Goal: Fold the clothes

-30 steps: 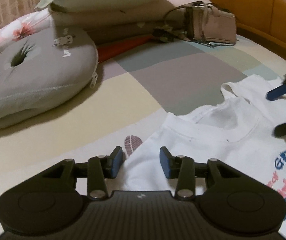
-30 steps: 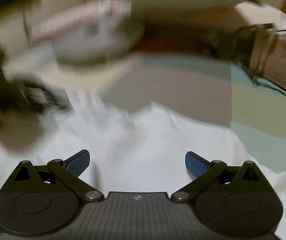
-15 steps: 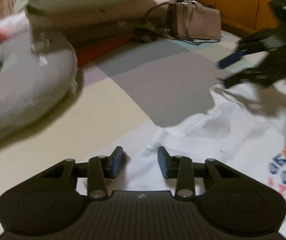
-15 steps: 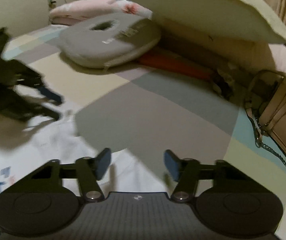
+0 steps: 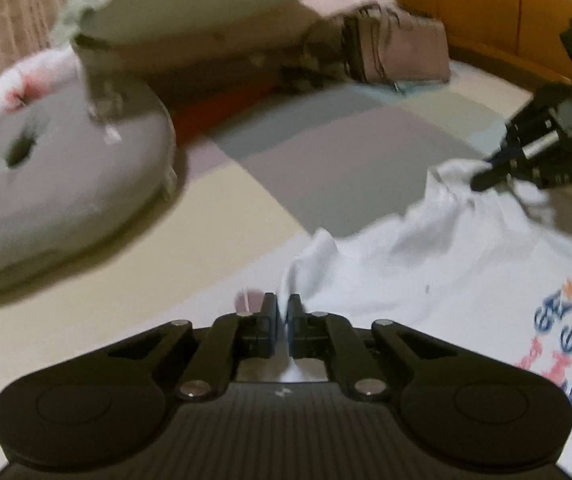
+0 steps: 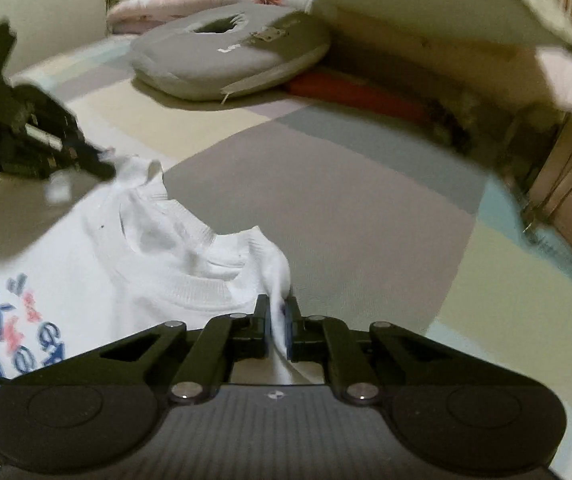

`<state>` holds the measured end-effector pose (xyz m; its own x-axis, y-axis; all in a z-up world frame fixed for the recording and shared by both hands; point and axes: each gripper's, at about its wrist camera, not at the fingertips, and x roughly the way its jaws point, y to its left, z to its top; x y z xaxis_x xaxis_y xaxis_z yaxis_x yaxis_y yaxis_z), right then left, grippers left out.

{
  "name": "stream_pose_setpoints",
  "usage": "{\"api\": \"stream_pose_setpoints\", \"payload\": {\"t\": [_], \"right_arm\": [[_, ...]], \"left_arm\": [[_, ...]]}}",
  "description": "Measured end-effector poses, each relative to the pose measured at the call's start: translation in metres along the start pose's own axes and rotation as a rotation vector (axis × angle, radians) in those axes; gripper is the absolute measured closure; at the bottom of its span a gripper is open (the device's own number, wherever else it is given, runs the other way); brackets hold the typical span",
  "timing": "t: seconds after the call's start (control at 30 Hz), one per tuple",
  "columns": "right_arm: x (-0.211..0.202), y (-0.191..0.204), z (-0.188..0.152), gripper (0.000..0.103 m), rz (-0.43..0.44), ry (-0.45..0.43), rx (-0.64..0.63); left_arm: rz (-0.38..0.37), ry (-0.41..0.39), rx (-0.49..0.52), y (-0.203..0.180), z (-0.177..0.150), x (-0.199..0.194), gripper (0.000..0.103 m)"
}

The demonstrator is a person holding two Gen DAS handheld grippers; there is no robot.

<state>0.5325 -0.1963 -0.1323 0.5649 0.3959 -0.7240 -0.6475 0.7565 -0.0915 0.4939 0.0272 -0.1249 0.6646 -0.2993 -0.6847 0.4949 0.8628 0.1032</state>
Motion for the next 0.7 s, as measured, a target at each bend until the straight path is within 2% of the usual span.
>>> {"api": "stream_pose_setpoints", "payload": {"t": [0.13,0.2,0.23,0.3,0.37,0.43,0.5,0.57,0.63,0.67,0.7], "right_arm": [[-0.016,-0.013,0.005,0.093,-0.105,-0.112,0.089],[-0.011,-0.02,0.006,0.092,-0.11,-0.086,0.135],[-0.006,-0.021,0.005,0.088,-0.111,-0.051,0.145],[0.0,-0.015,0.002,0.082,-0.172,-0.012,0.103],[-0.01,-0.011,0.003,0.073,-0.18,-0.05,0.113],[-0.024,-0.008,0.005,0.067,-0.163,-0.109,0.148],[-0.032,0.001,0.006,0.065,-0.089,-0.137,0.159],[-0.022,0.013,0.007,0.058,-0.036,-0.097,0.124],[-0.003,0.016,0.006,0.057,-0.059,-0.035,0.126],[0.008,0.016,0.005,0.054,-0.082,-0.002,0.134],[0.016,0.012,0.005,0.035,-0.106,0.008,0.158]], "left_arm": [[0.066,-0.06,-0.033,0.007,0.012,-0.007,0.1],[0.031,0.019,-0.068,0.014,0.014,0.004,0.097],[0.044,0.053,-0.077,0.015,0.012,0.009,0.092],[0.106,0.036,-0.053,0.013,0.006,0.008,0.091],[0.128,-0.019,-0.092,0.017,0.002,-0.001,0.091],[0.092,-0.079,-0.142,0.017,0.001,-0.015,0.09],[-0.016,-0.072,-0.112,0.007,0.002,-0.017,0.088],[-0.113,-0.032,-0.085,-0.005,0.001,-0.013,0.083],[-0.1,0.044,-0.056,-0.015,0.0,0.005,0.08],[-0.044,0.047,-0.048,-0.015,-0.001,0.012,0.079],[0.015,0.048,-0.039,-0.015,-0.002,0.02,0.076]]}}
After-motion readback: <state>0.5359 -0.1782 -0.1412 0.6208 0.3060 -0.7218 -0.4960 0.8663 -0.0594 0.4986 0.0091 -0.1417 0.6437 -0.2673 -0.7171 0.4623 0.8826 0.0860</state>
